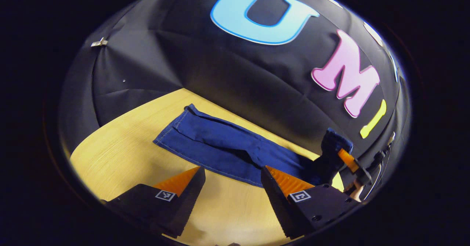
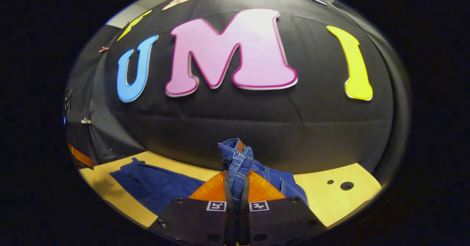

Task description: Grasp the waist and the cuffs of the jeans and fold them to make the two legs overlap; first hold the waist and fold one-third of the jeans toward the cuffs, then hold the cuffs and fold the remaining one-third in the same direction to finish folding.

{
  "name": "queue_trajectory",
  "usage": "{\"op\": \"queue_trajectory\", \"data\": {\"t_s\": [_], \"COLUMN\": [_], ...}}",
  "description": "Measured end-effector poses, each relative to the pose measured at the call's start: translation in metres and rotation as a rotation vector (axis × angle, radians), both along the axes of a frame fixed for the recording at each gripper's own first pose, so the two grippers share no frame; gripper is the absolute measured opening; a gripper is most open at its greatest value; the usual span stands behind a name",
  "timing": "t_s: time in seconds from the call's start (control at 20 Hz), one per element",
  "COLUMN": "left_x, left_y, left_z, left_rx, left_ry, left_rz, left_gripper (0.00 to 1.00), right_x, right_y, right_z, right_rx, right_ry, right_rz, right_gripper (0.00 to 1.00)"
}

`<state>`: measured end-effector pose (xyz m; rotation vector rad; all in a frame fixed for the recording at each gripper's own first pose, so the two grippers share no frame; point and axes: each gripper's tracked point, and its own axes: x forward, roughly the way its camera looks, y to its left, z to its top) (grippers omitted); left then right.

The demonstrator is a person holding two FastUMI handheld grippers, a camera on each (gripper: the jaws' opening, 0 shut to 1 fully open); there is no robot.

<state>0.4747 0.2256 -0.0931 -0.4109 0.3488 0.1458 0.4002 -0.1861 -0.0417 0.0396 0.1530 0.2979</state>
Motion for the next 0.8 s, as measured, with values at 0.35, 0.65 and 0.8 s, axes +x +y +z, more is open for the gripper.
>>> {"op": "queue_trajectory", "data": {"t_s": [0.35, 0.65, 0.8], "left_x": [0.028, 0.103, 0.134], "left_y": [0.113, 0.162, 0.173], "left_z": [-0.006, -0.018, -0.034], "left_rx": [0.125, 0.273, 0.257], "left_ry": [-0.017, 0.057, 0.121], "left_rz": [0.183, 0.133, 0.135], "left_gripper": [0.96, 0.96, 0.96], "right_x": [-0.019, -0.054, -0.065], "right_y": [0.023, 0.043, 0.035], "right_z": [-0.066, -0.060, -0.060], "right_rx": [-0.032, -0.056, -0.057], "right_ry": [0.185, 0.156, 0.159], "right_rz": [0.070, 0.091, 0.084], "right_gripper": [0.38, 0.97, 0.97]}}
